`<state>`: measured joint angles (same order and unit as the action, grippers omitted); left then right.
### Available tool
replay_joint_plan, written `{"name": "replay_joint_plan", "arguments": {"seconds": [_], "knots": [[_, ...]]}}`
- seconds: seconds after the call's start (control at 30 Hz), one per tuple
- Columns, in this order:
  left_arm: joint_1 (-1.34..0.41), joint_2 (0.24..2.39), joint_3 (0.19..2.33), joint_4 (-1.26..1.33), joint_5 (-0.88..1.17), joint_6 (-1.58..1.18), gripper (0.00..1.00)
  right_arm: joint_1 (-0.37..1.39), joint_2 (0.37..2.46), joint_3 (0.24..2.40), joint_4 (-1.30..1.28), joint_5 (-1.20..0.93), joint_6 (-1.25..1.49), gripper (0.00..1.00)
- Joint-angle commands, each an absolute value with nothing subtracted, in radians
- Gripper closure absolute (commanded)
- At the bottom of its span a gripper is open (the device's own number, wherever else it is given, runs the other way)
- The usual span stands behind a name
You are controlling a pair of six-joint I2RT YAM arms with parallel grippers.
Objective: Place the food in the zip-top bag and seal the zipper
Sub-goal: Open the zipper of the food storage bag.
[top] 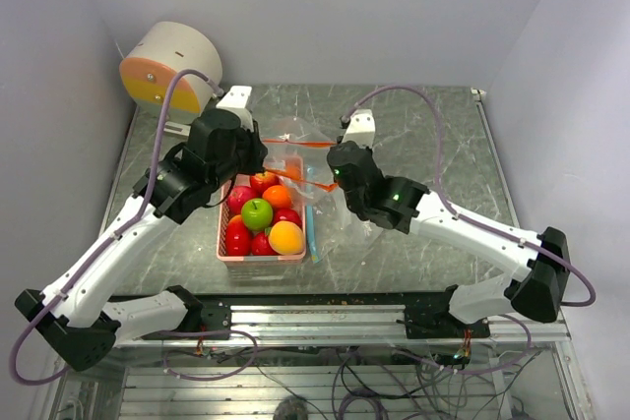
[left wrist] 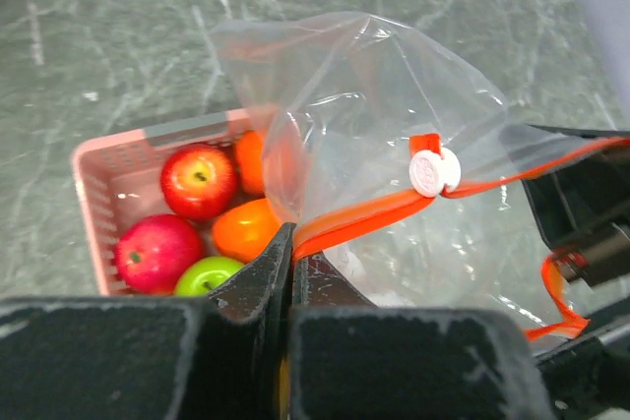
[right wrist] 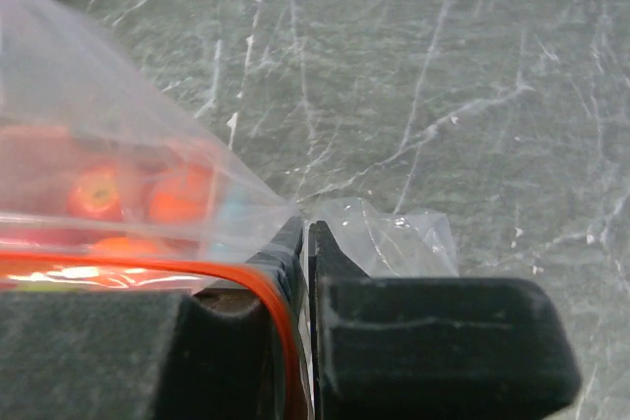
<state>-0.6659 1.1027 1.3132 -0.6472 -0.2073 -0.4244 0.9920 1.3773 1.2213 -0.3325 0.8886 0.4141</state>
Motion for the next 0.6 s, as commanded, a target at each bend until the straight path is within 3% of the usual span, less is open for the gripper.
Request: {"name": "replay_joint_plan", "arguments": {"seconds": [0.0, 0.13, 0.23, 0.27, 0.37, 0.4, 0.57], "knots": [[-0.646, 1.081, 1.371, -0.744, -0.437, -0.364, 0.93, 0.979, 1.323, 1.167, -0.217, 0.737, 0.275, 0.9], [-0.646, 1.062, 1.378, -0.745, -0.428, -0.333, 0.93, 0.979, 1.289, 1.141, -0.051, 0.364, 0.251, 0.75], [-0.646, 1.048, 1.399, -0.776, -0.452, -0.31, 0.93, 0.979, 1.298, 1.152, 0.023, 0.231, 0.246, 0.6], [-0.646, 1.045, 1.407, -0.79, -0.465, -0.304, 0.93, 0.979, 1.301, 1.157, 0.043, 0.214, 0.245, 0.51], [-0.646, 1.035, 1.423, -0.832, -0.507, -0.294, 0.93, 0.979, 1.295, 1.16, 0.075, 0.194, 0.242, 0.06], [-0.646, 1.032, 1.423, -0.841, -0.521, -0.292, 0.93, 0.979, 1.285, 1.157, 0.086, 0.184, 0.238, 0.01], [-0.646, 1.008, 1.393, -0.857, -0.565, -0.292, 0.93, 0.979, 1.195, 1.15, 0.096, 0.126, 0.232, 0.0]]}}
